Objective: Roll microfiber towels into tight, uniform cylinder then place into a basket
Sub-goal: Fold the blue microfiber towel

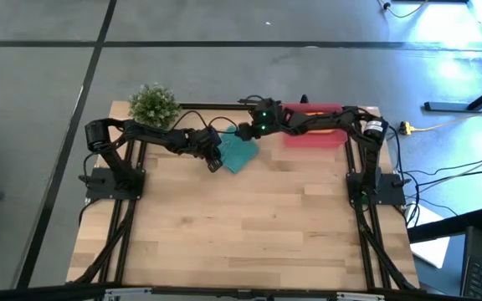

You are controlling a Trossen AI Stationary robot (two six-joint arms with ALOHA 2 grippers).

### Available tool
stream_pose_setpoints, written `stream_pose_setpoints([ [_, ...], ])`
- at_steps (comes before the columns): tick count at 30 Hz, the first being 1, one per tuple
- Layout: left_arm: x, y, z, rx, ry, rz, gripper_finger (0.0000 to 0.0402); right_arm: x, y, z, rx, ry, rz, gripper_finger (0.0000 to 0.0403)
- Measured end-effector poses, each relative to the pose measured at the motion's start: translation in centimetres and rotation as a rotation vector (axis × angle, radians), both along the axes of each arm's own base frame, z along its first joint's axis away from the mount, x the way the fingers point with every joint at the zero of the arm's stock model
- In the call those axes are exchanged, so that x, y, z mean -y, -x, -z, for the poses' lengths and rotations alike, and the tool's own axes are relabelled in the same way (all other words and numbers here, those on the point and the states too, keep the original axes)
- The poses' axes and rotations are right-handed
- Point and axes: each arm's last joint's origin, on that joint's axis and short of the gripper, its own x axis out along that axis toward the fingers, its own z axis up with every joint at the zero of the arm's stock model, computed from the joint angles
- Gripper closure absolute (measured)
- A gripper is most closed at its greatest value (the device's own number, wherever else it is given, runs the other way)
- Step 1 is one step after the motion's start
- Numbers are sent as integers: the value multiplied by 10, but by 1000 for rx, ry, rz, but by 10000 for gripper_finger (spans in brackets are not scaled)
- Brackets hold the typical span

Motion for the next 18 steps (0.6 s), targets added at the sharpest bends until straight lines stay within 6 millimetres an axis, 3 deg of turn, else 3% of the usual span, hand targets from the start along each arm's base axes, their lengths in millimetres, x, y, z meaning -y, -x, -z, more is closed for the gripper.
stream_pose_setpoints([
  [9, 0, 0, -1, 3, 0, -1, 276, -2, 3, -2, 27, -106, -120, 222],
  [14, 4, 8, -18, 12, 1, -1, 276, -13, 6, 8, -96, -70, -171, 222],
  [18, 3, 11, -46, 60, -69, 3, 276, -14, 12, 16, -214, -18, -165, 222],
])
